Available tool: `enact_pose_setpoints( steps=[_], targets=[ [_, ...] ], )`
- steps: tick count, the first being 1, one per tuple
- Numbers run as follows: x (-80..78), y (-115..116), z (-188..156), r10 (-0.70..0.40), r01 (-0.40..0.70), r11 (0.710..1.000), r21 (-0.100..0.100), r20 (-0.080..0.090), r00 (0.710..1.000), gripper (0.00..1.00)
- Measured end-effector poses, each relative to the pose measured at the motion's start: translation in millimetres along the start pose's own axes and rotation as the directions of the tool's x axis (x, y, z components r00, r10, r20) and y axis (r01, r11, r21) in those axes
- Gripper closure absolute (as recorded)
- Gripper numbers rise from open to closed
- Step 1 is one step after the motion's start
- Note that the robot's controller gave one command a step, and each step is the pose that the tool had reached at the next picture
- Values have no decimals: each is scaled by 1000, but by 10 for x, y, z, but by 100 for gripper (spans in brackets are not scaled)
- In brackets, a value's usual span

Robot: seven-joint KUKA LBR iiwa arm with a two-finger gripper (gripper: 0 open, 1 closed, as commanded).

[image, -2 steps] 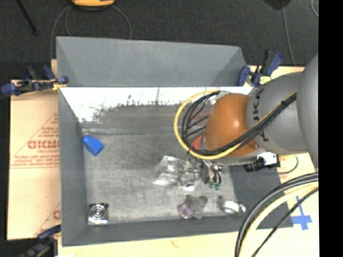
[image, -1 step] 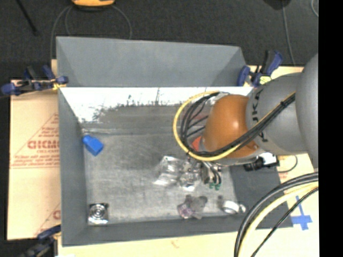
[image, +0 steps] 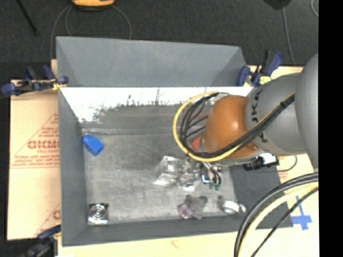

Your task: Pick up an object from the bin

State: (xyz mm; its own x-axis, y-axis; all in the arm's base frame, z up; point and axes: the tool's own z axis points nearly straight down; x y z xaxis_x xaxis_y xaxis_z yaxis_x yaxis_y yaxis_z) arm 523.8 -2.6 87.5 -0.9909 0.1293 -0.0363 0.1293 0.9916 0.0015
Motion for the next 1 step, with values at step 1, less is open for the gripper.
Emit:
enact_pose_setpoints(
  steps=[1],
  targets=[
    [58,-45,-20,1,-1,1000,1,-16,1000,100]
  ],
)
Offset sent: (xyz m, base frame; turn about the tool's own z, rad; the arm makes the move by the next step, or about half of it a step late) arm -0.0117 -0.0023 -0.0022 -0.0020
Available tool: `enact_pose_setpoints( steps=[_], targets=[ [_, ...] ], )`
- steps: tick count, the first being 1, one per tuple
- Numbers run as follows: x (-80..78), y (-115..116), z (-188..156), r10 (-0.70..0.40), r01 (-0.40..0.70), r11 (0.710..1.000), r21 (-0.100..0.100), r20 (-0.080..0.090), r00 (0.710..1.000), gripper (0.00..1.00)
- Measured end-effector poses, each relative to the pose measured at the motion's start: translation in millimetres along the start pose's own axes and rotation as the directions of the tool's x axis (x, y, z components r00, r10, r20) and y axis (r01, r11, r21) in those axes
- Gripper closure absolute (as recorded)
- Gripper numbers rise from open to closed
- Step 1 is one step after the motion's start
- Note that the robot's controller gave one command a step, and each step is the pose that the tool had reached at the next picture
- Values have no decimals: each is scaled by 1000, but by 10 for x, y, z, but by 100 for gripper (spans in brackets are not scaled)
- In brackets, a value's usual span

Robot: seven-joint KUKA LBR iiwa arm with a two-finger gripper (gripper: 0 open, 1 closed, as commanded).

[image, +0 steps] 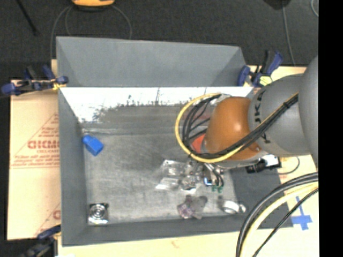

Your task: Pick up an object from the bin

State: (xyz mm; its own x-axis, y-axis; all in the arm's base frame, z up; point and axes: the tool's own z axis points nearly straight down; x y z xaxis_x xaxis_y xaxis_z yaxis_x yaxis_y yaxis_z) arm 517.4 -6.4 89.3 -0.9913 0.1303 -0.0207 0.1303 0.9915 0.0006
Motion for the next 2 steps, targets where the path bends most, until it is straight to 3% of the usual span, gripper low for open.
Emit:
enact_pose_setpoints(
  steps=[1,2],
  targets=[
    [52,1,25,0,0,1000,1,-22,1000,0],
    [-65,-127,113,-6,6,1000,-9,-10,1000,0]
  ],
)
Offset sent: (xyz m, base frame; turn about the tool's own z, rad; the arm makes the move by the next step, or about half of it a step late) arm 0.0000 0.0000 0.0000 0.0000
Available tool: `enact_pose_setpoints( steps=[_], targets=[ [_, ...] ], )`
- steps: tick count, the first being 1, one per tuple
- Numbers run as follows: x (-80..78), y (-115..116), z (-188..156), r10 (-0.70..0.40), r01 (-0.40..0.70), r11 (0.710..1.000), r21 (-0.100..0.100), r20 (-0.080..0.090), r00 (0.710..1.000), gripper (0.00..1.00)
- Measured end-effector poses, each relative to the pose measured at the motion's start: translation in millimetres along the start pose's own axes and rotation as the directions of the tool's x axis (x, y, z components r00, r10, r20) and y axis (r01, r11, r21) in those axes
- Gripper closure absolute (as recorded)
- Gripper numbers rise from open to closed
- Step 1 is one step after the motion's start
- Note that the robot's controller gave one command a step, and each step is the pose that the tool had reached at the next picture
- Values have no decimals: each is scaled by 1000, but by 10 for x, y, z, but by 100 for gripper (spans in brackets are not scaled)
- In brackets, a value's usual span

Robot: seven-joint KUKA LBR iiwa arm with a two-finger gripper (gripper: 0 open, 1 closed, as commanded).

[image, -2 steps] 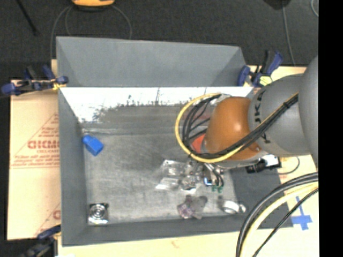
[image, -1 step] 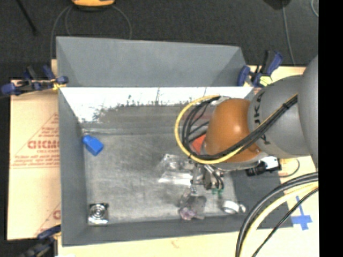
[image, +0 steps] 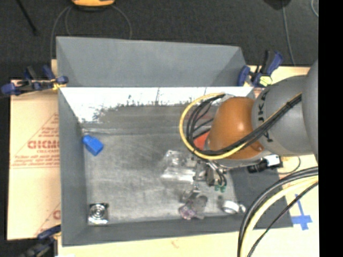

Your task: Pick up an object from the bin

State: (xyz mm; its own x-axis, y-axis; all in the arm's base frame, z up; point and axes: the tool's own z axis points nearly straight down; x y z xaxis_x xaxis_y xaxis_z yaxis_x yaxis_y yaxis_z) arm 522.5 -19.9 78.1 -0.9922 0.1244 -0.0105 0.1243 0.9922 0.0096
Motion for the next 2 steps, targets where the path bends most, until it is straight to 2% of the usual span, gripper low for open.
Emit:
enact_pose_setpoints(
  steps=[1,2],
  targets=[
    [-20,-15,-32,2,-2,1000,2,3,1000,100],
    [-135,143,-1253,-53,53,999,9,-2,999,100]
  ],
)
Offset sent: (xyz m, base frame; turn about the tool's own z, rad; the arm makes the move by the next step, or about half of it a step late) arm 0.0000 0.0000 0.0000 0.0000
